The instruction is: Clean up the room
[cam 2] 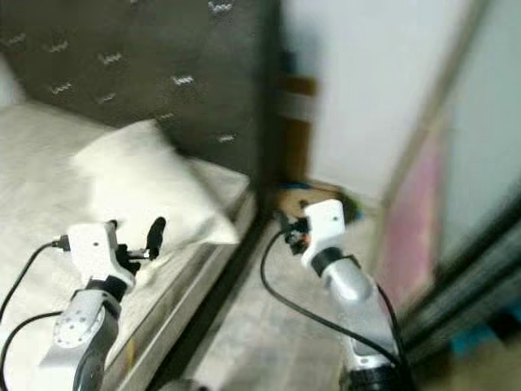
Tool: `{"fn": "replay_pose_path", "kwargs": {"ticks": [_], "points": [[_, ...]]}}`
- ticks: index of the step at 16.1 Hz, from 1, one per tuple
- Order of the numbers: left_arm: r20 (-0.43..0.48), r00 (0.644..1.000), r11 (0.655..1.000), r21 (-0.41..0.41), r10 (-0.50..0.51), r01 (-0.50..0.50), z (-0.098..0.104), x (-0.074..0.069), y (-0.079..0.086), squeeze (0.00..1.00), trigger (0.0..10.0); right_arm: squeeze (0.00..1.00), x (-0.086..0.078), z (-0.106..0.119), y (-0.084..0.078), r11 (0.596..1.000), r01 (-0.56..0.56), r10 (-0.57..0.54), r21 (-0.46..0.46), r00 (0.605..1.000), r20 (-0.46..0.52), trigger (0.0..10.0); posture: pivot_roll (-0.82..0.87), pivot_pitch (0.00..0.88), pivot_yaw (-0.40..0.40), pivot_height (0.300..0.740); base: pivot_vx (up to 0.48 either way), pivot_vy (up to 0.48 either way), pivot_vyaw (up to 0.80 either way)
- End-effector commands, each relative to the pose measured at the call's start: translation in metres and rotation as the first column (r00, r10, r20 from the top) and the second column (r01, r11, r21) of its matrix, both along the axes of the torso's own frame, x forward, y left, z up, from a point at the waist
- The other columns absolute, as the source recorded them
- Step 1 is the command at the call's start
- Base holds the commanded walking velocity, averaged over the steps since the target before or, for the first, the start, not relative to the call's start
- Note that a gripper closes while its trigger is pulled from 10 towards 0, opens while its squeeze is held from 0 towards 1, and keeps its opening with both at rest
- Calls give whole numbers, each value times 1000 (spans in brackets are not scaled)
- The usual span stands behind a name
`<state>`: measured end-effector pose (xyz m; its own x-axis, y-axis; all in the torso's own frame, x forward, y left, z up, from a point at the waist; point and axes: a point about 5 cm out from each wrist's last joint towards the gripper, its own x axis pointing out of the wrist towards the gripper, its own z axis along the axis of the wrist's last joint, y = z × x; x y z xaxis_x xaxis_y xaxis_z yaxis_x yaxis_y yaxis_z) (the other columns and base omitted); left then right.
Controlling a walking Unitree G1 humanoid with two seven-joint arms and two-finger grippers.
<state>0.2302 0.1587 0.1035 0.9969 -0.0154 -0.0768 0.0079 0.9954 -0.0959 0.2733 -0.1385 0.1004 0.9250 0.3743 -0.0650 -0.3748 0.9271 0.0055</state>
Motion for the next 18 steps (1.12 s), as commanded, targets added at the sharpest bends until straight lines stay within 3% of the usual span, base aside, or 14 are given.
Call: {"fn": "replay_pose_path", "kwargs": {"ticks": [1,3,6,18], "points": [[7,1000,1000,10,16,-16,2,0,6,0,10000,0,2,3,8,1000,-27,27,10,1000,9,10000,26,0,-21,740,0,0,800],[11,1000,1000,-10,2,-2,2,1,4,0,10000,0,2,4,8,1000,-29,29,9,1000,11,10000,26,0,-21,740,0,0,800],[15,1000,999,40,14,-15,3,2,4,0,10000,0,3,3,9,1000,-30,30,9,1000,11,10000,26,0,-19,740,0,0,800],[18,1000,1000,1,-6,6,3,4,1,0,10000,0,7,5,10,1000,-26,26,8,999,25,10000,20,0,-17,740,0,0,797]]}}
